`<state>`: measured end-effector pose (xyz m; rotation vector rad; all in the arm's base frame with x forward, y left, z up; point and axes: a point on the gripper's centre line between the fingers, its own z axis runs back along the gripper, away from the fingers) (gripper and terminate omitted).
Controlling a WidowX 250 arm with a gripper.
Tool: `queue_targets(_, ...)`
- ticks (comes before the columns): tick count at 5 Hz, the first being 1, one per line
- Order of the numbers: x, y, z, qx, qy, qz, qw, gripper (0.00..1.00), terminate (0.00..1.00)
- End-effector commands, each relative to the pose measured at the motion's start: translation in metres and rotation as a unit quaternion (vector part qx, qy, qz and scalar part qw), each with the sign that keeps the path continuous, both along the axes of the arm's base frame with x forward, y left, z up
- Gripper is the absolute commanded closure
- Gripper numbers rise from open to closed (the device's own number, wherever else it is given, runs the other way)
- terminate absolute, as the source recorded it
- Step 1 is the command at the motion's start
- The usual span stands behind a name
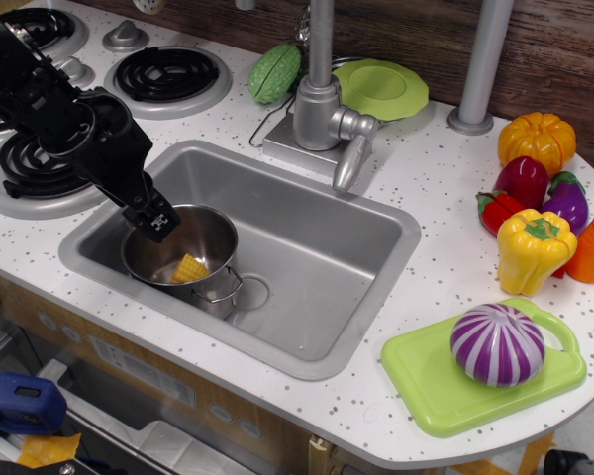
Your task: Put corn in pot which is in sink
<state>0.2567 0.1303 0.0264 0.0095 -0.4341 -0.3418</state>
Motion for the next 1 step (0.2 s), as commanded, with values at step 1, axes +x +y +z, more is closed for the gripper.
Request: queue_targets(1,0.0063,0.0031,0.0085,0.010,-0.013,-0.004,0.9999,0.00,1.00)
